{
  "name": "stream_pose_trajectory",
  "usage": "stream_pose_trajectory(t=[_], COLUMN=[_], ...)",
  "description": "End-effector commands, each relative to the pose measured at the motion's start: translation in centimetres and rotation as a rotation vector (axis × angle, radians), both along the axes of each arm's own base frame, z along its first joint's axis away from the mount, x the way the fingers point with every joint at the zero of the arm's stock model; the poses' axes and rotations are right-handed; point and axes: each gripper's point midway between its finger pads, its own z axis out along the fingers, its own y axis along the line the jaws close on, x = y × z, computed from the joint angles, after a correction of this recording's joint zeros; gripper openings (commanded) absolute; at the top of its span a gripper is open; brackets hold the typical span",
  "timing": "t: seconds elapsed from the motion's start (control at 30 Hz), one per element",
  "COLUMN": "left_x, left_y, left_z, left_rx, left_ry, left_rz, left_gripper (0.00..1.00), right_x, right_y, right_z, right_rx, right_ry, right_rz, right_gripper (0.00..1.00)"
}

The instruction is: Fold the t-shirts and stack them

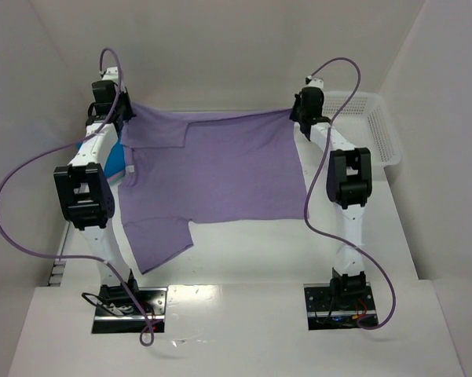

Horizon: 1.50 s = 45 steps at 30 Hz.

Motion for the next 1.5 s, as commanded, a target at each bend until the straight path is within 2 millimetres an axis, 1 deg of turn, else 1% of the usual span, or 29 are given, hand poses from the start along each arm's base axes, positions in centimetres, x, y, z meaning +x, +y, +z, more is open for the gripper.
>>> stream_pose_trajectory(t=[0.0, 0.03, 0.07, 0.1, 0.13, 0.2, 0.23, 0.27, 0.3, 0.33, 0.43, 0.47, 0.53, 0.57, 0.6, 0.73, 0.87, 0.93, 1.0, 1.07, 1.1, 1.17, 1.2, 1.23, 1.27, 1.3, 1.33, 1.4, 1.47], left_x=[2.0, 2.1, 2.2, 2.5, 2.7, 3.0, 3.2, 3.2, 3.2, 3.2, 3.5, 3.6, 3.6, 3.7, 3.8, 3.7, 3.8, 3.7, 3.8, 3.9, 3.7, 3.8, 3.8, 3.8, 3.7, 3.7, 3.8, 3.7, 3.6], left_y=[0.8, 0.7, 0.7, 0.6, 0.6, 0.7, 0.5, 1.1, 1.1, 0.9, 0.7, 0.6, 0.7, 0.6, 0.9, 0.4, 0.7, 1.2, 1.0, 1.0, 1.4, 1.4, 1.3, 1.1, 1.1, 0.8, 0.8, 0.3, 0.3], left_z=[2.8, 3.3, 2.7, 2.6, 1.9, 2.3, 2.7, 2.1, 2.1, 2.4, 1.3, 1.7, 0.2, 0.6, 0.1, -0.4, 0.0, -0.5, -0.8, -0.3, -0.5, -0.8, -0.8, -0.8, -1.0, -0.9, -0.5, -1.2, -1.4], left_rx=[-0.010, -0.013, -0.006, -0.010, -0.012, -0.010, -0.012, -0.014, -0.014, -0.017, -0.025, -0.026, -0.041, -0.042, -0.058, -0.074, -0.078, -0.084, -0.099, -0.096, -0.102, -0.104, -0.108, -0.111, -0.114, -0.120, -0.117, -0.141, -0.144], left_ry=[-0.093, -0.102, -0.089, -0.085, -0.073, -0.085, -0.094, -0.084, -0.084, -0.086, -0.068, -0.078, -0.048, -0.057, -0.045, -0.027, -0.038, -0.030, -0.022, -0.032, -0.024, -0.016, -0.016, -0.016, -0.008, -0.008, -0.017, -0.001, 0.007], left_rz=[0.008, -0.002, -0.005, -0.013, -0.013, -0.013, -0.025, -0.016, -0.016, -0.026, -0.037, -0.046, -0.059, -0.068, -0.068, -0.094, -0.102, -0.100, -0.107, -0.108, -0.107, -0.106, -0.115, -0.123, -0.123, -0.137, -0.137, -0.158, -0.158], left_gripper=[0.00, 0.00, 0.00, 0.00, 0.00, 0.00, 0.00, 0.00, 0.00, 0.00, 0.00, 0.00, 0.00, 0.00, 0.00, 0.00, 0.00, 0.00, 0.00, 0.00, 0.00, 0.00, 0.00, 0.00, 0.00, 0.00, 0.00, 0.00, 0.00], right_x=[1.6, 1.6, 1.6, 1.6, 1.6, 1.8, 1.7, 1.7, 1.6, 1.6, 0.9, 0.7, -0.2, -0.5, -0.7, -0.1, 1.8, 3.1, 4.7, 5.4, 5.7, 6.4, 6.7, 6.5, 6.7, 7.1, 7.1, 7.0, 7.1], right_y=[-1.1, -1.1, -1.0, -0.7, -0.5, 0.0, 0.4, 0.6, 0.5, 0.7, 1.6, 1.8, 3.3, 3.4, 4.3, 4.6, 4.9, 5.2, 5.6, 5.4, 5.5, 5.4, 5.4, 5.4, 5.3, 4.8, 5.2, 5.3, 5.4], right_z=[2.1, 2.1, 2.1, 2.1, 1.4, 2.3, 2.4, 3.2, 3.0, 4.1, 4.4, 3.9, 2.6, 1.7, 1.5, -0.2, -1.0, -1.3, 0.0, -0.2, -1.8, -1.6, -2.3, -4.1, -4.1, -2.6, -2.2, -2.8, -2.4], right_rx=[0.012, 0.012, 0.015, 0.021, 0.023, 0.033, 0.048, 0.052, 0.052, 0.056, 0.083, 0.086, 0.080, 0.071, 0.065, 0.068, 0.069, 0.072, 0.076, 0.072, 0.072, 0.068, 0.068, 0.068, 0.064, 0.075, 0.069, 0.091, 0.113], right_ry=[-0.072, -0.072, -0.072, -0.071, -0.060, -0.073, -0.061, -0.069, -0.060, -0.079, -0.059, -0.048, -0.015, -0.002, -0.004, 0.014, 0.012, 0.006, -0.045, -0.064, -0.051, -0.068, -0.062, -0.024, -0.025, -0.049, -0.049, -0.034, -0.041], right_rz=[-0.016, -0.016, -0.007, 0.008, 0.017, 0.042, 0.058, 0.067, 0.067, 0.078, 0.124, 0.133, 0.171, 0.184, 0.219, 0.228, 0.229, 0.237, 0.249, 0.238, 0.238, 0.228, 0.228, 0.227, 0.218, 0.181, 0.174, 0.165, 0.157], right_gripper=[0.00, 0.00, 0.04, 0.10, 0.21, 0.29, 0.38, 0.48, 0.48, 0.48, 0.55, 0.59, 0.64, 0.66, 0.72, 0.86, 0.90, 0.93, 0.94, 0.96, 0.96, 0.96, 0.97, 0.97, 0.97, 0.98, 0.98, 0.98, 0.98])
